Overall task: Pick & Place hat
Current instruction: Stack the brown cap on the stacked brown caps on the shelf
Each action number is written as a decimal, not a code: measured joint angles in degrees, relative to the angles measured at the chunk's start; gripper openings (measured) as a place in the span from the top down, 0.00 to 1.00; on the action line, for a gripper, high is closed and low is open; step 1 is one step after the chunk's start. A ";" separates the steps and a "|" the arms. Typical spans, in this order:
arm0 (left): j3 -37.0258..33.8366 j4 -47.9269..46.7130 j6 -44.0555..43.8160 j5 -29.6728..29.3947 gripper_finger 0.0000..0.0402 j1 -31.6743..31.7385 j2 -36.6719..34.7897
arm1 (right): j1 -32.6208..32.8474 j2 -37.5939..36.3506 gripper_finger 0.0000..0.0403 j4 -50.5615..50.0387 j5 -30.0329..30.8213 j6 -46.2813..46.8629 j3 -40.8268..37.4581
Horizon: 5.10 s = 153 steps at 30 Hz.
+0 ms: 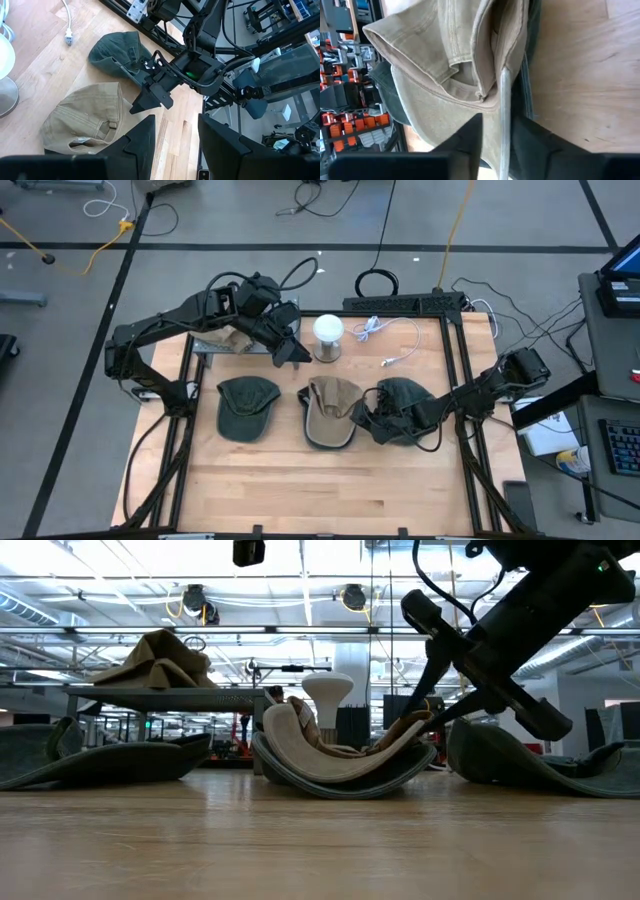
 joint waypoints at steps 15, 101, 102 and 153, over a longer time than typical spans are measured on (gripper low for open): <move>0.00 -0.16 -2.80 0.02 0.62 0.00 -0.01 | 0.15 -0.61 0.98 -0.11 -0.17 -4.50 -0.05; -0.04 4.58 -23.20 8.58 0.81 -4.72 8.24 | -2.84 -40.19 0.99 -7.79 -15.30 -76.15 -0.04; -0.04 4.59 -22.76 8.46 0.86 -4.72 8.24 | -2.84 -40.19 0.98 -7.79 -15.63 -76.16 -0.04; 0.00 -2.69 -15.39 -37.20 0.95 -2.75 -14.46 | -7.48 -45.66 0.89 -8.25 -22.49 -91.71 -0.02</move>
